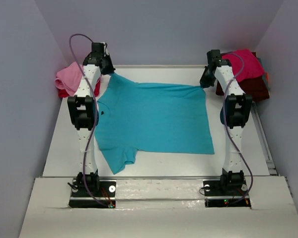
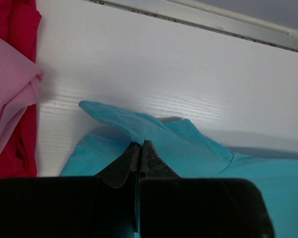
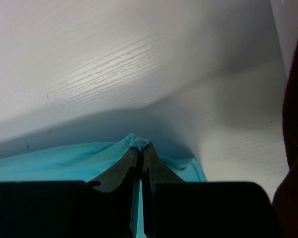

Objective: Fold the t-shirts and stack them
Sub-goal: Grap the side of the flattened tshirt furthest away from the robot with both arms, then fold the flattened tshirt in 1/3 of the way

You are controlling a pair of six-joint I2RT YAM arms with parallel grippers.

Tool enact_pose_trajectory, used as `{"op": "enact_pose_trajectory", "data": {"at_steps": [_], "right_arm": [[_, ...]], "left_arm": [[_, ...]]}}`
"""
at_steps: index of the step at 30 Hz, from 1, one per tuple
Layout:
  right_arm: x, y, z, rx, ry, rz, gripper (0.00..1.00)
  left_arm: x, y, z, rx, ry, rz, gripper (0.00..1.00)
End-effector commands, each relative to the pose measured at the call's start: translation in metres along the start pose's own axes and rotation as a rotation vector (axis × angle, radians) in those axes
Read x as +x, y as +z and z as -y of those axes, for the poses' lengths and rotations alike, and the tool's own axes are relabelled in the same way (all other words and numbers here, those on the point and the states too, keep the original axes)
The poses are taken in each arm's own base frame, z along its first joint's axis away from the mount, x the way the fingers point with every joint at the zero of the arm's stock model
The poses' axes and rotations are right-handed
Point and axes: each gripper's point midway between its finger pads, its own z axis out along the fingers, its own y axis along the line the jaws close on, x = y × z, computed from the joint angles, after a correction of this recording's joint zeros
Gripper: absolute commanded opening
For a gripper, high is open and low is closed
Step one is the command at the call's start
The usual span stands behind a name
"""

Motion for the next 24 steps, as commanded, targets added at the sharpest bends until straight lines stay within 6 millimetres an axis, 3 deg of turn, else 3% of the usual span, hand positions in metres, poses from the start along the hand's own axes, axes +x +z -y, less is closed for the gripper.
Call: {"op": "enact_pose_trajectory", "data": {"at_steps": [1,9,17,24], "right_arm": [[-0.026,-0.042,-0.004,-0.049,0.032,0.092,0.07],[-0.014,-0.051,0.002,-0.043,0.035,0.071,0.07],[0.004,-0.057,0.004,-0.053,0.029,0.013,0.07],[0.028,-0.061,0.011,-0.053,0.024,-0.060,0.07]], "left_arm": [[-0.044,-0.054,0.030,0.057,0.016,0.126,0.05],[-0.031,-0.070,0.044,0.053,0.026,0.106,0.05],[0.004,-0.083,0.059,0.078,0.017,0.022,0.05],[0.034,-0.095,0.048,0.052,-0.012,-0.030,0.06]]}}
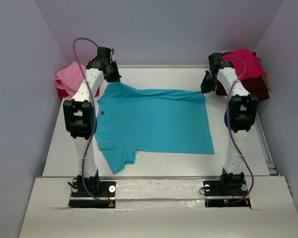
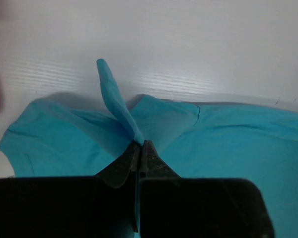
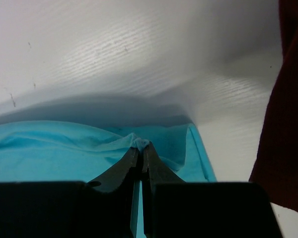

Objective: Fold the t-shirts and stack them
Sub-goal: Fold the flattened tshirt in 1/3 of the way

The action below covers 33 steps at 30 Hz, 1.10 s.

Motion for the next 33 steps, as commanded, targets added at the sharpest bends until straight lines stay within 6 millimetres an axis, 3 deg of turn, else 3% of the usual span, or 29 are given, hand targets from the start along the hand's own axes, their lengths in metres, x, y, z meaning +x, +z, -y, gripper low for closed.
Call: {"op": "enact_pose_trajectory", "data": {"at_steps": [1,11,23,33], "right_arm": [[0.004,-0.030,0.004,-0.025,0.015,0.002,0.07],[0.033,-0.031,0.019,0.008,0.020,-0.062,0.07],[0.051,-0.036,0.031,0.041,0.017,-0.108,0.07],[0.060,-0.041,0.038,0.058,0.008,-0.121,0.07]], "left_arm": [[-0.006,-0.041,0.008,0.027,-0.026,0.051,0.06],[0.021,-0.065,0.000,0.006,-0.071,0.028,0.06],[0.077,-0.075,-0.011,-0.017,-0.115,-0.083,0.06],[0.094,-0.083,-0.019,-0.041,-0.118,-0.109,0.06]]}}
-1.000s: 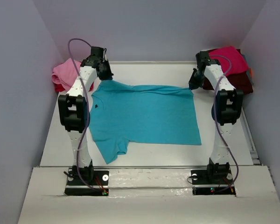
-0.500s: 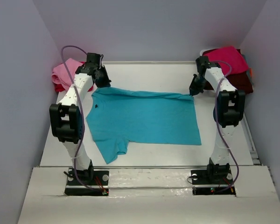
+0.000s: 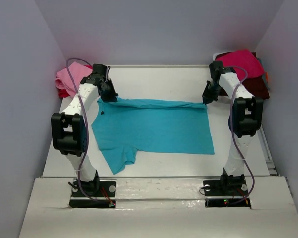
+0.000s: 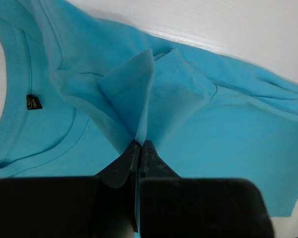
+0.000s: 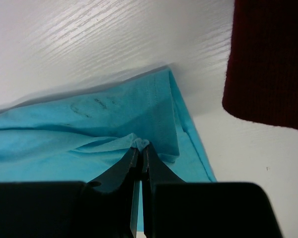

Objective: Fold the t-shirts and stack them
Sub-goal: Fold the flattened tshirt in 1/3 of the way

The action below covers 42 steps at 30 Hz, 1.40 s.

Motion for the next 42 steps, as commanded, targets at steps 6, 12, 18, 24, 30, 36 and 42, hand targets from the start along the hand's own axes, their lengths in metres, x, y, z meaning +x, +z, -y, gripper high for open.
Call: {"op": "enact_pose_trajectory", "data": {"at_steps": [6,12,18,24,30,36,42], "right_arm": [[0.008,-0.021,0.017,0.026,-0.004,0.021,0.07],[0.016,-0.016,0.023,0.044,-0.005,0.003,0.07],[0.024,-0.012,0.031,0.069,-0.013,-0.010,0.07],[0.035,-0.004,0.036,0.079,-0.013,-0.030,0.07],[0.041,0.002,0.041,0.094,-0.017,-0.043,0.07],[0.043,0.002,0.039,0.080,-0.025,-0.046,0.07],[0.043,0.000,0.036,0.059,-0.049,-0.052,0.11]], "left_arm": [[-0.003,-0.034,0.006,0.018,-0.004,0.059,0.06],[0.008,-0.033,-0.001,-0.003,-0.008,0.028,0.06],[0.031,-0.026,-0.014,-0.037,-0.012,-0.031,0.06],[0.041,-0.026,-0.023,-0.064,-0.013,-0.046,0.06],[0.047,-0.025,-0.028,-0.084,-0.020,-0.054,0.06],[0.051,-0.024,-0.033,-0.104,-0.026,-0.058,0.06],[0.054,-0.021,-0.036,-0.113,-0.027,-0.069,0.06]]}}
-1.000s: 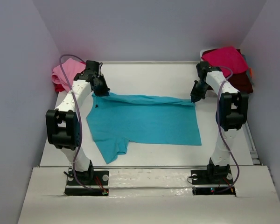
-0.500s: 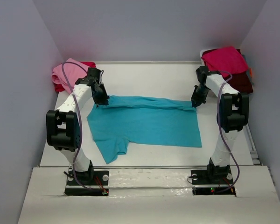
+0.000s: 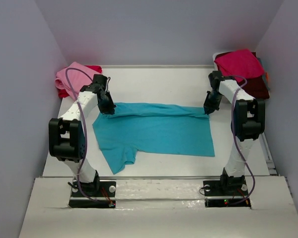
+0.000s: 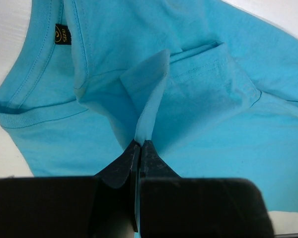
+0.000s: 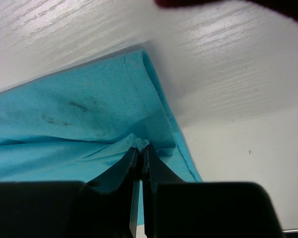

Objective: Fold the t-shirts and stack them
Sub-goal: Fold the flattened tshirt in 1/3 of the way

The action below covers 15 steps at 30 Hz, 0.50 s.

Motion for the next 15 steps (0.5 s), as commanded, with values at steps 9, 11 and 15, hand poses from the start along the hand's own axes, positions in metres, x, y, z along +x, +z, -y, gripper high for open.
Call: {"op": "enact_pose_trajectory", "data": {"at_steps": [9,11,15], "right_arm": [[-0.010,-0.030,0.003,-0.030,-0.026,0.066,0.49],[-0.012,-0.032,0.003,-0.029,-0.026,0.070,0.49],[-0.012,-0.032,0.003,-0.025,-0.022,0.070,0.50]], "left_arm": [[-0.007,-0.017,0.006,0.020,0.007,0.044,0.25],[-0.009,-0.019,0.006,0.019,0.007,0.048,0.25],[-0.010,-0.020,0.006,0.015,0.007,0.051,0.26]]}}
